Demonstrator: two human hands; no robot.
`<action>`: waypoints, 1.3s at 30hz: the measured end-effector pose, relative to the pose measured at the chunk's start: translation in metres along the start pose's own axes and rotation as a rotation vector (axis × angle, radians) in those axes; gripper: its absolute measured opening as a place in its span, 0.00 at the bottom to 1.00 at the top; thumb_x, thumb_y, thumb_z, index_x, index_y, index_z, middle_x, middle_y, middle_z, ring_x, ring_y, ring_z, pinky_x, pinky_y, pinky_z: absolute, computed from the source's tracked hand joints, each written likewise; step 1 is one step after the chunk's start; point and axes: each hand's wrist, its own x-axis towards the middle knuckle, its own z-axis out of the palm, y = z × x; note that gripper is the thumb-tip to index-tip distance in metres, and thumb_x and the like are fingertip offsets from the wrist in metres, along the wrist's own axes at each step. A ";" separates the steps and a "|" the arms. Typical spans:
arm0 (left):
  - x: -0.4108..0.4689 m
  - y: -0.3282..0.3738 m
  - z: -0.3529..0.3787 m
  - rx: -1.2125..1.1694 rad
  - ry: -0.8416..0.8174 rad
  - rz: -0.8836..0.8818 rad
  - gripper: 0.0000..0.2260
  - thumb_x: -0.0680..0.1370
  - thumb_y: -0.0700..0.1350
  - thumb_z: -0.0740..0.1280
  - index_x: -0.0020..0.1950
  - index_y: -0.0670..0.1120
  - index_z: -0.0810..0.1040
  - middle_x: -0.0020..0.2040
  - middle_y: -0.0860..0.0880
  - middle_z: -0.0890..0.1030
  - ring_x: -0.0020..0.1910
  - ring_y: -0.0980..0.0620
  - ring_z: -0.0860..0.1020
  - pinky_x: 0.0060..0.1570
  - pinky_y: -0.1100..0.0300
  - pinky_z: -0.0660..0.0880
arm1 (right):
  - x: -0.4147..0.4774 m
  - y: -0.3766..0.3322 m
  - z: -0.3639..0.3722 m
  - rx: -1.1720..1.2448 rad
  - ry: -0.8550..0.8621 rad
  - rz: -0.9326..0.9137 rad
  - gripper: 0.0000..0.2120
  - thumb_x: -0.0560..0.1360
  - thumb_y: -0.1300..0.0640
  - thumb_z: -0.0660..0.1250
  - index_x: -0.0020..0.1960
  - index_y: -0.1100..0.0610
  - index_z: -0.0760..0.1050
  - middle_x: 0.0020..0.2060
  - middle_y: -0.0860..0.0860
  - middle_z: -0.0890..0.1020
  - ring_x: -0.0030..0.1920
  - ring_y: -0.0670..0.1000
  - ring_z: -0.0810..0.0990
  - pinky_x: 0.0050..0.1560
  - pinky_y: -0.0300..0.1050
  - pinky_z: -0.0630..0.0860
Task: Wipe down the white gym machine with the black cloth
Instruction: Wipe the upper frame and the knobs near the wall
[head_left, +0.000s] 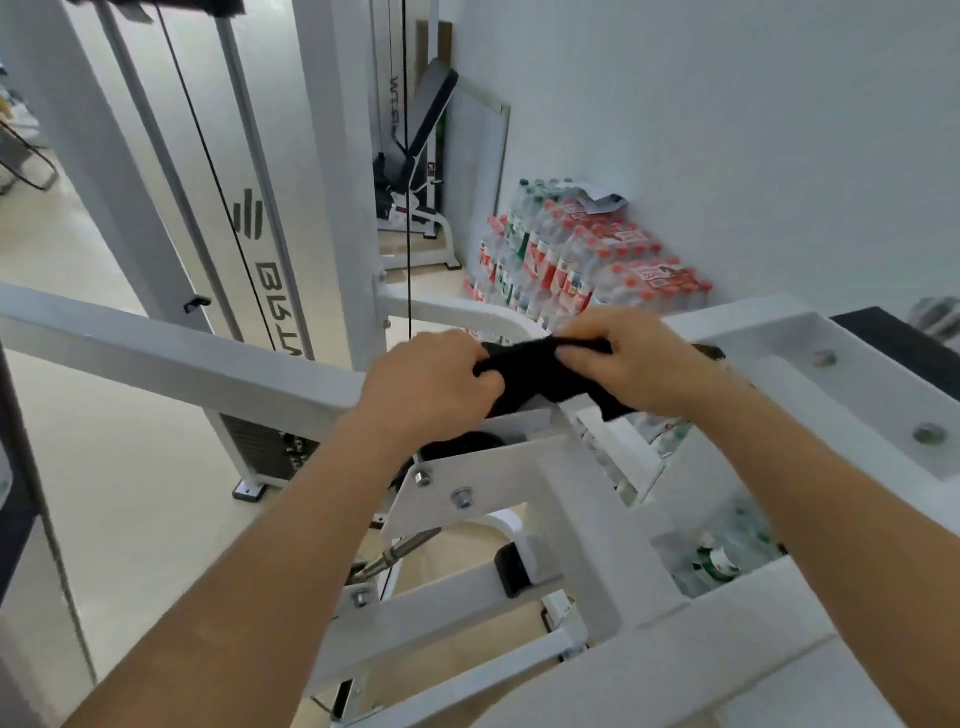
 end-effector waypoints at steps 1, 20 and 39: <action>0.004 0.006 0.010 0.057 -0.157 -0.021 0.15 0.80 0.54 0.58 0.40 0.48 0.76 0.38 0.48 0.78 0.38 0.50 0.76 0.39 0.57 0.71 | -0.009 0.009 0.011 -0.030 -0.100 0.079 0.08 0.80 0.54 0.65 0.51 0.54 0.83 0.39 0.49 0.82 0.40 0.49 0.79 0.43 0.45 0.74; -0.003 0.068 0.059 0.503 0.156 0.064 0.08 0.82 0.46 0.58 0.47 0.49 0.74 0.40 0.52 0.73 0.45 0.50 0.73 0.39 0.56 0.67 | -0.022 0.041 0.034 0.524 -0.506 0.519 0.14 0.80 0.56 0.56 0.58 0.63 0.75 0.52 0.61 0.80 0.51 0.58 0.81 0.51 0.55 0.82; -0.056 0.111 0.113 0.362 0.240 0.022 0.15 0.75 0.47 0.58 0.56 0.49 0.81 0.59 0.53 0.81 0.56 0.49 0.75 0.52 0.52 0.76 | 0.008 0.025 0.058 1.273 -0.329 0.629 0.17 0.82 0.48 0.53 0.53 0.59 0.73 0.54 0.57 0.79 0.55 0.58 0.77 0.63 0.49 0.72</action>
